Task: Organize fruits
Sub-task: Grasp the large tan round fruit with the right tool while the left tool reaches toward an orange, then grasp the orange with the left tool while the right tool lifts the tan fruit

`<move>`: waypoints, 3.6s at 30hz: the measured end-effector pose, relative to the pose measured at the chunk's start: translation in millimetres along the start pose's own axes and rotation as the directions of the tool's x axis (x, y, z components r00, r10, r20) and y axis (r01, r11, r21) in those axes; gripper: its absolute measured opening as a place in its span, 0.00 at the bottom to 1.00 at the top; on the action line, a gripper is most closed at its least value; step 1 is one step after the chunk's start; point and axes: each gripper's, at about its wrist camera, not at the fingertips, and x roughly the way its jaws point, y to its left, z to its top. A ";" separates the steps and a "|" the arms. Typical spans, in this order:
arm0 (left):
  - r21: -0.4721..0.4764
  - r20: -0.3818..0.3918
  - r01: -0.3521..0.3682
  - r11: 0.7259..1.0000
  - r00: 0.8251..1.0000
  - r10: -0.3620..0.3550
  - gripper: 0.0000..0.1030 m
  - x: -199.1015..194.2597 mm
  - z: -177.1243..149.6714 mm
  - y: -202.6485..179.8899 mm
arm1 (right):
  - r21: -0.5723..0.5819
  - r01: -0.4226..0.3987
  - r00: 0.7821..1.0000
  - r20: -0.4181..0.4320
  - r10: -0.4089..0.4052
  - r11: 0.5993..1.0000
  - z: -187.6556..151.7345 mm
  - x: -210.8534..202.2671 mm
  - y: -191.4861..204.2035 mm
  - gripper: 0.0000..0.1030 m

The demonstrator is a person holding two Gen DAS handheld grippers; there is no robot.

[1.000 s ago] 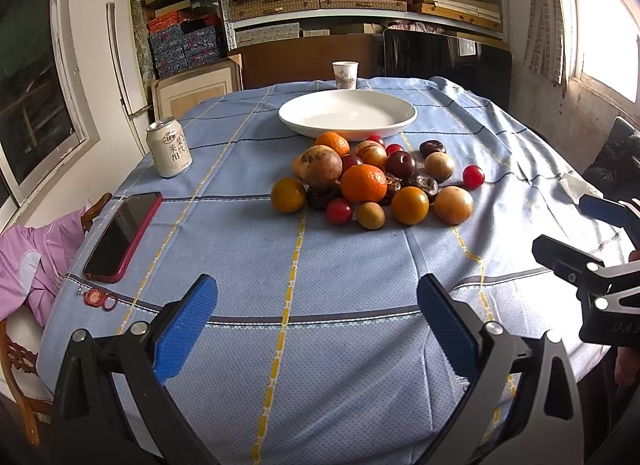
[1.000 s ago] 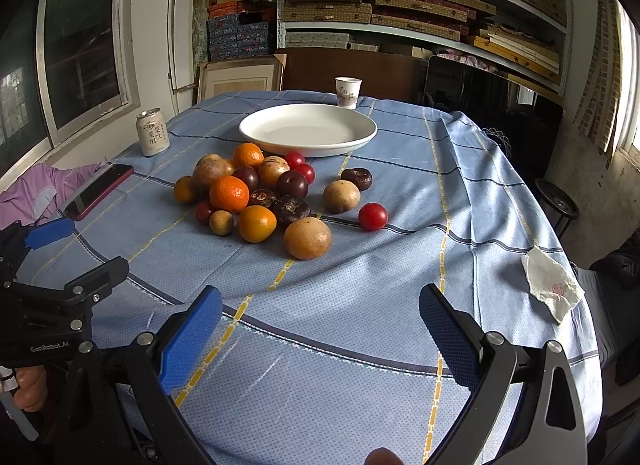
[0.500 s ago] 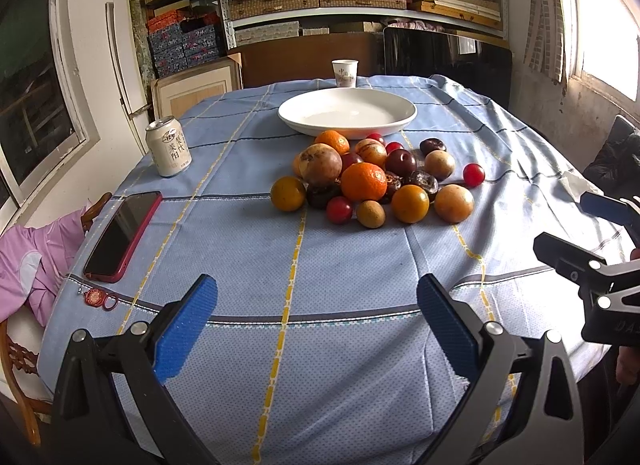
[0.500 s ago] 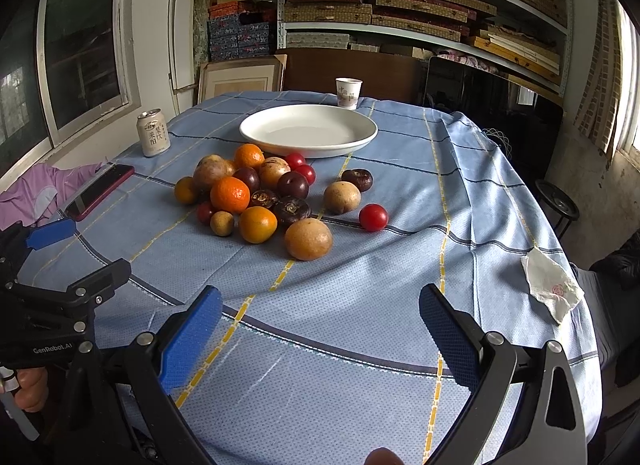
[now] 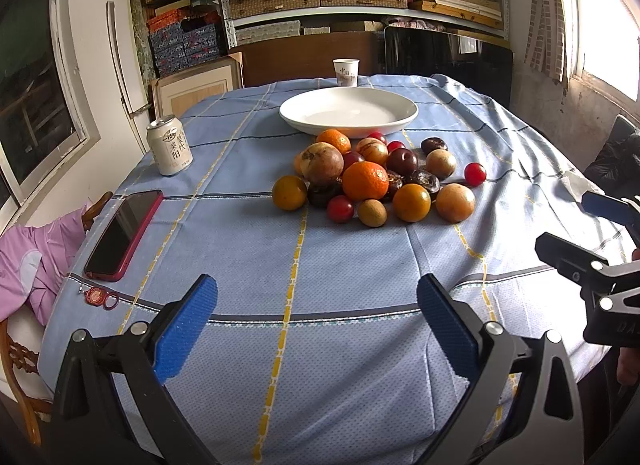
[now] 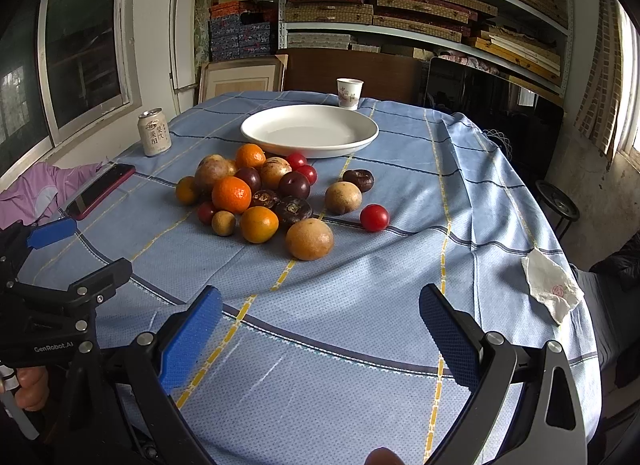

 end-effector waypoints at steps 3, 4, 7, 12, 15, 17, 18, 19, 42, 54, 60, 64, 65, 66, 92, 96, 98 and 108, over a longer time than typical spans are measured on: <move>0.000 0.001 0.000 1.000 1.000 0.000 0.95 0.0 0.1 -0.2 | 0.005 -0.002 1.000 0.001 0.002 1.000 1.5 -1.7 -1.3 0.97; 0.000 0.001 0.000 1.000 1.000 0.000 0.95 0.0 0.1 -0.2 | 0.005 -0.001 1.000 0.001 0.001 1.000 1.3 -1.7 -1.2 0.97; 0.001 0.000 -0.001 1.000 1.000 0.001 0.95 0.1 0.2 -0.3 | 0.003 -0.003 1.000 0.000 0.003 1.000 1.2 -1.5 -1.3 0.97; 0.001 0.001 0.000 1.000 1.000 0.000 0.95 0.1 0.2 -0.4 | 0.005 -0.002 1.000 0.001 0.002 1.000 1.0 -1.3 -1.2 0.97; -0.003 -0.003 0.002 1.000 1.000 -0.002 0.95 0.6 0.5 -0.2 | 0.006 -0.007 1.000 0.007 0.007 1.000 1.0 -1.7 -1.2 0.97; -0.018 -0.023 0.022 1.000 0.999 -0.023 0.95 4.5 0.9 3.2 | 0.010 -0.029 0.999 0.033 0.029 1.000 1.0 -2.7 -3.1 0.97; -0.031 -0.035 0.037 0.999 0.999 -0.039 0.95 7.6 1.3 6.0 | 0.011 -0.050 0.998 0.049 0.049 0.999 1.6 -2.1 -4.8 0.97; -0.043 -0.043 0.047 0.998 0.998 -0.049 0.95 10.2 1.1 8.6 | 0.016 -0.069 0.996 0.052 0.068 0.997 3.2 1.0 -6.8 0.97; -0.135 -0.043 0.102 0.986 0.993 -0.109 0.95 47.0 20.8 51.4 | -0.028 -0.177 0.972 -0.159 0.170 0.984 41.0 106.5 -2.2 0.92; -0.138 -0.084 0.135 0.981 0.986 -0.147 0.95 74.1 31.5 58.4 | -0.032 -0.178 0.943 -0.290 0.161 0.984 43.3 142.7 -2.0 0.78; -0.136 -0.115 0.127 0.982 0.983 -0.144 0.95 85.6 32.5 58.6 | -0.052 -0.184 0.945 -0.286 0.162 0.982 43.5 140.1 1.2 0.60; -0.132 -0.142 0.128 0.983 0.979 -0.146 0.95 90.8 33.6 59.0 | -0.077 -0.180 0.948 -0.281 0.152 0.981 45.2 138.7 4.0 0.45; -0.125 -0.143 0.128 0.984 0.979 -0.146 0.95 90.5 35.4 58.9 | -0.080 -0.181 0.948 -0.278 0.153 0.980 45.0 137.9 3.7 0.44; -0.111 -0.139 0.126 0.986 0.980 -0.141 0.95 89.3 38.9 59.1 | -0.075 -0.187 0.948 -0.277 0.160 0.979 44.4 137.3 2.5 0.44; 0.061 -0.218 0.299 0.952 0.935 -0.279 0.65 175.3 82.8 70.7 | 0.116 -0.244 0.949 -0.174 0.262 0.963 25.8 116.2 -32.7 0.44; 0.074 -0.217 0.311 0.947 0.932 -0.289 0.61 176.3 84.6 68.3 | 0.120 -0.246 0.948 -0.179 0.264 0.962 24.8 118.1 -32.6 0.44; 0.068 -0.221 0.326 0.943 0.926 -0.305 0.57 177.3 85.0 69.3 | 0.121 -0.247 0.947 -0.179 0.266 0.961 24.6 118.5 -32.9 0.44; 0.045 -0.239 0.401 0.915 0.894 -0.380 0.36 176.2 85.9 67.8 | 0.131 -0.255 0.945 -0.175 0.275 0.958 24.2 119.2 -34.9 0.44</move>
